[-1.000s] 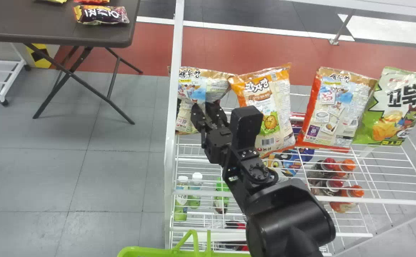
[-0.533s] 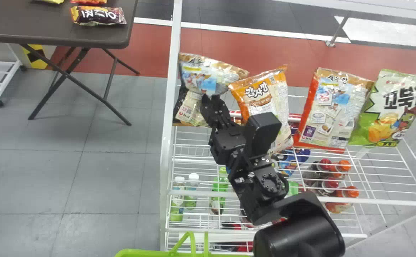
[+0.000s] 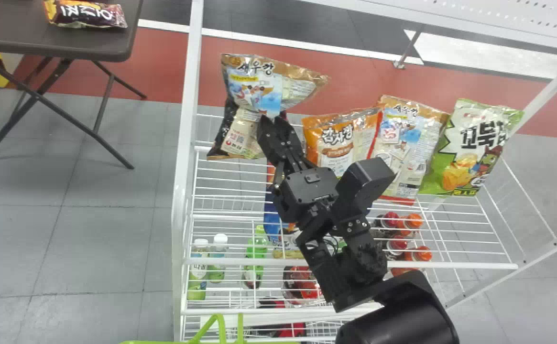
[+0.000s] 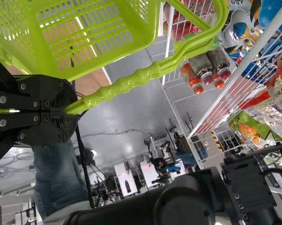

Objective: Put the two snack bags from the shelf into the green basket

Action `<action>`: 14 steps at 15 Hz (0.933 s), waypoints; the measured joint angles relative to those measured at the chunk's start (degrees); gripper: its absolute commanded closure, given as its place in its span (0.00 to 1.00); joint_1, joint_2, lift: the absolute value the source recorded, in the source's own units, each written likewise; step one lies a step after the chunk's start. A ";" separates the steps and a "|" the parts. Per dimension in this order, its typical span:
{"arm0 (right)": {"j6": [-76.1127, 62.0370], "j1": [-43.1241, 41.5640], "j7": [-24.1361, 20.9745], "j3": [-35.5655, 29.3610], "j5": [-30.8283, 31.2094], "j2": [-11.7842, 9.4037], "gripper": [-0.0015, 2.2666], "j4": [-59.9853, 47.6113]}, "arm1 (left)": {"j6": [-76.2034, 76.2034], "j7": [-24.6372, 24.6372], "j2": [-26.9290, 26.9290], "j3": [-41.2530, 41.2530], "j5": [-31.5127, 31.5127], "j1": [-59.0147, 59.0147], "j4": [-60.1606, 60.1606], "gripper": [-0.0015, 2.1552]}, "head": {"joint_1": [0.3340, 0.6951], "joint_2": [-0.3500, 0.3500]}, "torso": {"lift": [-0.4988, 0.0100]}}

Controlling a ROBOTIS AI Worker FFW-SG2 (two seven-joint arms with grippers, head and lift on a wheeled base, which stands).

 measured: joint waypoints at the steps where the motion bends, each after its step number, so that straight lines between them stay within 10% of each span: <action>1: 0.34 -0.04 2.04 -0.64 -1.08 -0.17 0.99 -0.13 | 0.00 0.08 0.00 -0.17 -0.14 0.00 -0.10 0.90 | 1.00 0.10 | 0.96; 14: 19.29 7.67 13.30 -5.97 -10.05 -2.94 0.99 -18.15 | 0.35 0.66 0.00 -2.18 -2.27 0.39 -1.71 0.90 | 1.00 0.10 | 0.96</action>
